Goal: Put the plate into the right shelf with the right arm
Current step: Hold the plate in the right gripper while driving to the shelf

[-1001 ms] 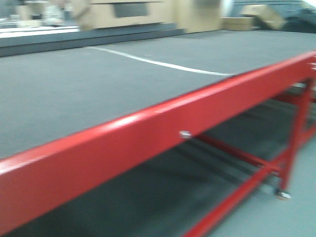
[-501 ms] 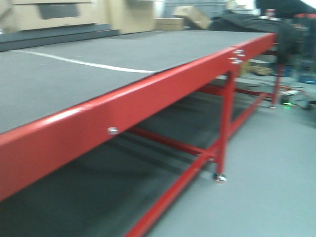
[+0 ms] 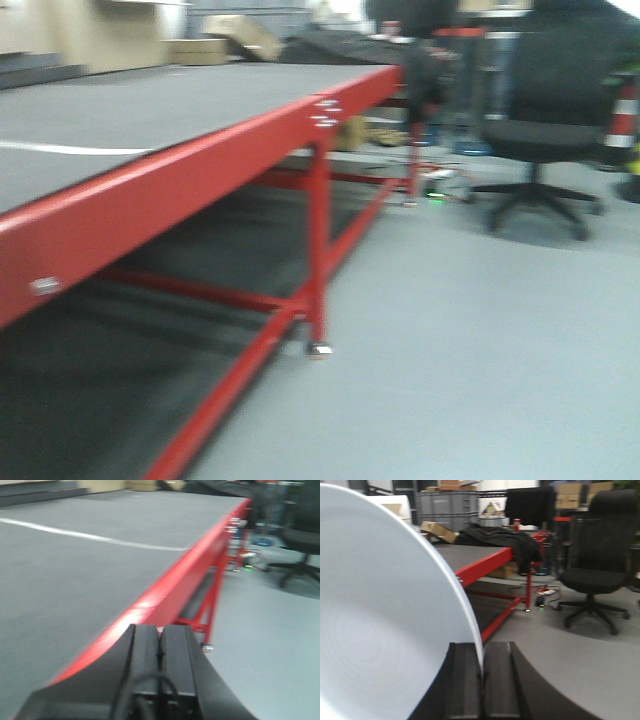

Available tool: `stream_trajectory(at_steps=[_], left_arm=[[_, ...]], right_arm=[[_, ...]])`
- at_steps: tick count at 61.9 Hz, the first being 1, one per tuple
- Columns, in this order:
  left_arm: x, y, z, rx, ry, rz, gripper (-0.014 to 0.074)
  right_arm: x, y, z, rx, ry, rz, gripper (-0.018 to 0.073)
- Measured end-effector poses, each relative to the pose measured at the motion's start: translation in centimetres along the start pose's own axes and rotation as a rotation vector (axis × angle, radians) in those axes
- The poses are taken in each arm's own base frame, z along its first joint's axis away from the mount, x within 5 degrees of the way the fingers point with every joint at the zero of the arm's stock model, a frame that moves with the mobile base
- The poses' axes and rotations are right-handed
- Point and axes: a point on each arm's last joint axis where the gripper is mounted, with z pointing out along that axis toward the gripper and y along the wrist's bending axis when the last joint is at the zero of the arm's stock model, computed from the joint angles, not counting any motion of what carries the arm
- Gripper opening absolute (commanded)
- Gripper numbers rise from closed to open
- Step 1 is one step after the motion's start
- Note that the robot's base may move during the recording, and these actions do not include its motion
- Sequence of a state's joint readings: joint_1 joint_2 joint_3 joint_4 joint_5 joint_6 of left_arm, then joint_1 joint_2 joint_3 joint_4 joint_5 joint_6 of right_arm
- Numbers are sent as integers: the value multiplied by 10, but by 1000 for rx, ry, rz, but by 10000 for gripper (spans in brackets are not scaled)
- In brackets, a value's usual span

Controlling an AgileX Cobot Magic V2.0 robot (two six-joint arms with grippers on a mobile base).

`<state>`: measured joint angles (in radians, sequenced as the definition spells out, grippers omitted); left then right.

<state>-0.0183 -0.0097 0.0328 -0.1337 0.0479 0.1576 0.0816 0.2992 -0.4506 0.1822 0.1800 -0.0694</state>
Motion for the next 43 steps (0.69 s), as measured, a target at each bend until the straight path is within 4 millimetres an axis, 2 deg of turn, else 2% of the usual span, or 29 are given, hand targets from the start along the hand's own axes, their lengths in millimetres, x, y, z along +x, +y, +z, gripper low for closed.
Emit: stream_trajectory(at_steps=[43], left_arm=[[0,0,0,0,0,0,-128]], right_arm=[[0,0,0,0,2,0,55]])
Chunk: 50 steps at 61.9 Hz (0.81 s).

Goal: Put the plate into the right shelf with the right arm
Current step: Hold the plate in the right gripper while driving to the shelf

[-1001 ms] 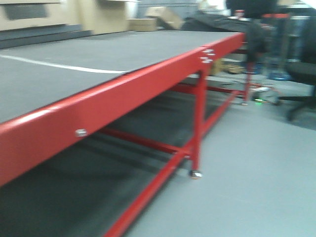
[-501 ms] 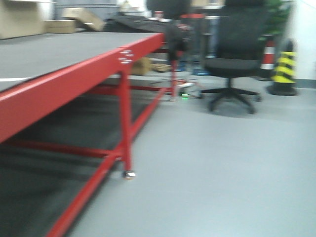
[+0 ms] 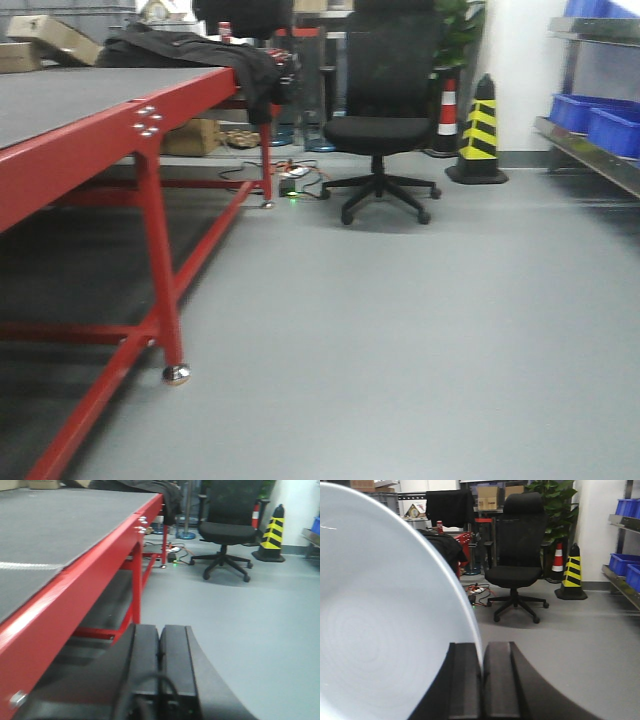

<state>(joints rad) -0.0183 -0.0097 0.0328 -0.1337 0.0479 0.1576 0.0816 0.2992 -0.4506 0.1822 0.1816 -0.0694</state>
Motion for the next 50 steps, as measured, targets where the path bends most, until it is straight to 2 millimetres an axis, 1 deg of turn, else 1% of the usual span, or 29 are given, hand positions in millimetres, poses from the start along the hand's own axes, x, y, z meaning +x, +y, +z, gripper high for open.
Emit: stream_trajectory(at_steps=[50], left_arm=[[0,0,0,0,0,0,-128]], right_arm=[[0,0,0,0,0,0,55]])
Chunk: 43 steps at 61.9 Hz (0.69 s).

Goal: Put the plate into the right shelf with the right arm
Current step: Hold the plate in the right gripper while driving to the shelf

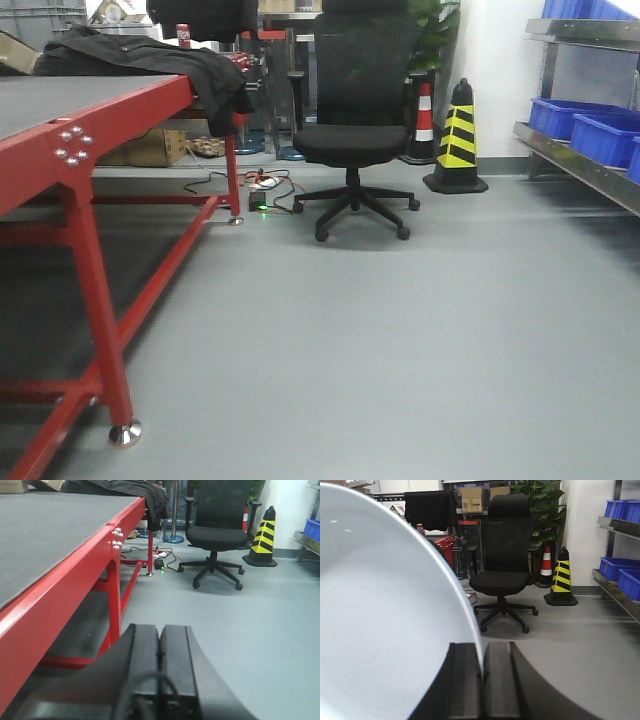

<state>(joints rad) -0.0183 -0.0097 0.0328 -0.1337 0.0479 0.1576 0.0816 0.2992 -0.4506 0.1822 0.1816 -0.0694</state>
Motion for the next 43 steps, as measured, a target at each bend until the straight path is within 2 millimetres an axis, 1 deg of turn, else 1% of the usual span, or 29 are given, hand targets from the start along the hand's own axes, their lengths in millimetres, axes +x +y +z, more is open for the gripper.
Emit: stream_trajectory(at_steps=[43], left_arm=[[0,0,0,0,0,0,-128]], right_arm=[[0,0,0,0,0,0,55]])
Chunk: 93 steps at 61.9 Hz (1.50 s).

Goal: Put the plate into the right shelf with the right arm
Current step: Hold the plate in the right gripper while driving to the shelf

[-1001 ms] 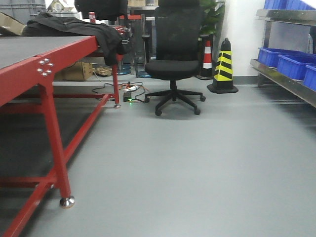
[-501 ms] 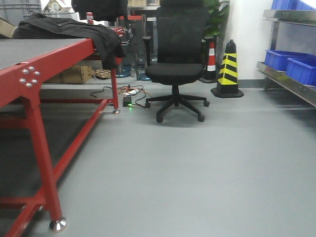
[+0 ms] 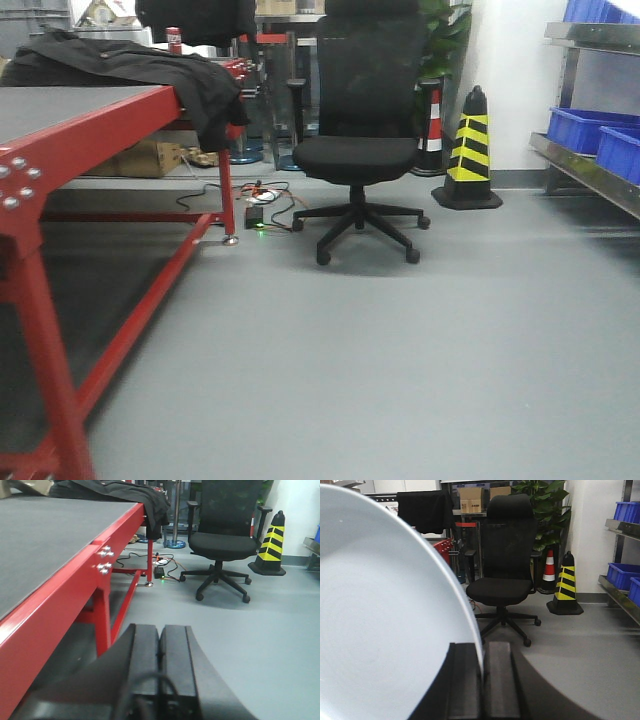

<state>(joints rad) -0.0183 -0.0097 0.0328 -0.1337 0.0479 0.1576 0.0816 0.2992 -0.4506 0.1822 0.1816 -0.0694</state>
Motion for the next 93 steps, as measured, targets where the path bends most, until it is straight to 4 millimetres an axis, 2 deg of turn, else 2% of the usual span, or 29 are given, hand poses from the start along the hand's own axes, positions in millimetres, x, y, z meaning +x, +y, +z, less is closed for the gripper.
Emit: stream_trajectory(at_steps=[93], left_arm=[[0,0,0,0,0,0,-128]], right_arm=[[0,0,0,0,2,0,55]])
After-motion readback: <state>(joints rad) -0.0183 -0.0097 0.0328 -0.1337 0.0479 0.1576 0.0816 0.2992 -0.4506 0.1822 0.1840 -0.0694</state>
